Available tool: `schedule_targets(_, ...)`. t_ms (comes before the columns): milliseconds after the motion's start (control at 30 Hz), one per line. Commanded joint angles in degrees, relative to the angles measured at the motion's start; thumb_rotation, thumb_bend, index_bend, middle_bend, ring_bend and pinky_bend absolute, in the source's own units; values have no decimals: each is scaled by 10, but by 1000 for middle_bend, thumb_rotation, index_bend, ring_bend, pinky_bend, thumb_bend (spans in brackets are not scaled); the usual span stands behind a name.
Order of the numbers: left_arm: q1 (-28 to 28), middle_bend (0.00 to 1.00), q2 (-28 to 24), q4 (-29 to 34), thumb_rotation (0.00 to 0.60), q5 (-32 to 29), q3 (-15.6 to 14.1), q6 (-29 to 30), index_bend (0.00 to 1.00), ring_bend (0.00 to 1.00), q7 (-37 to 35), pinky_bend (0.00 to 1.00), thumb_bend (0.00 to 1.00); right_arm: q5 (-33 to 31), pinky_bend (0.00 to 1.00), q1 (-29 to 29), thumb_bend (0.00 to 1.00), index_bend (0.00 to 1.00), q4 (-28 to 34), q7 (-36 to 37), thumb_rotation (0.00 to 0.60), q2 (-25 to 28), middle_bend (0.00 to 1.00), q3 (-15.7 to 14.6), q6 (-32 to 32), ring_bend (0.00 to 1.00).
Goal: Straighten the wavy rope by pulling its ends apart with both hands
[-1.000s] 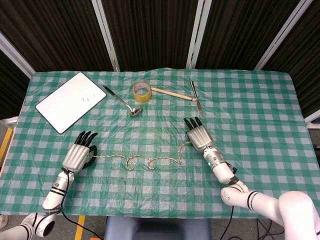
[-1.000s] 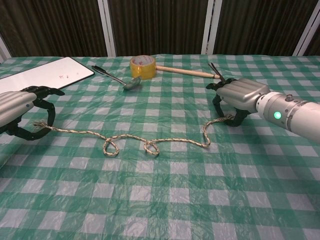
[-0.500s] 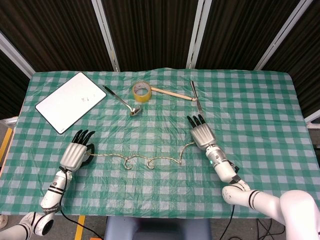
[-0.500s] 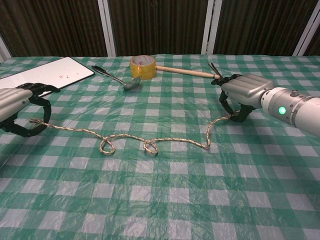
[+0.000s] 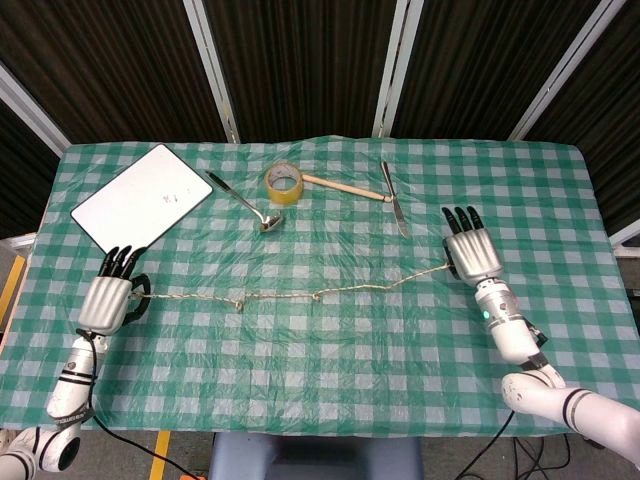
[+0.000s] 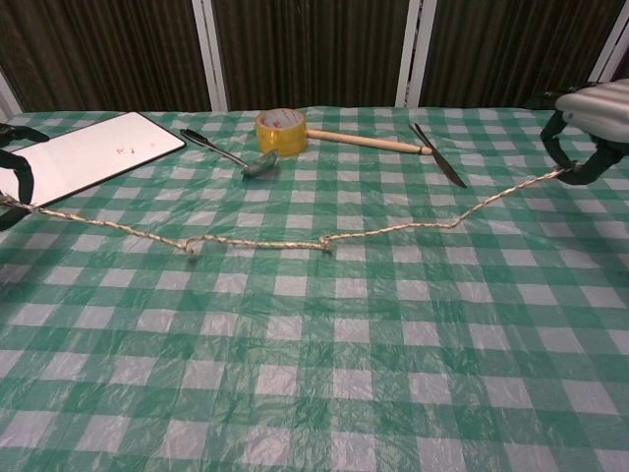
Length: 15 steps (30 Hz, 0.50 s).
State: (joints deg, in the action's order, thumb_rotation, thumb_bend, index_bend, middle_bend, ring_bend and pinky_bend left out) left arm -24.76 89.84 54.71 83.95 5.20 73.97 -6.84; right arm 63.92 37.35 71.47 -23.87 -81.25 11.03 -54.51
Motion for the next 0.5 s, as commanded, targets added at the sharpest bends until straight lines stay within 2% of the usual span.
schedule_targets(33,4,94,-6,2,600,-3,0,0,631,0,-3,16,452,19,0,-31,518,802,-13,56,600,24,151,-14,-14,0)
schedule_targets(500,-3,97,10,-26,600,-12,-2,-34,623,0,-3,16,459,67,0,-96,518,812,-99,198,600,39,153,-46,-40,0)
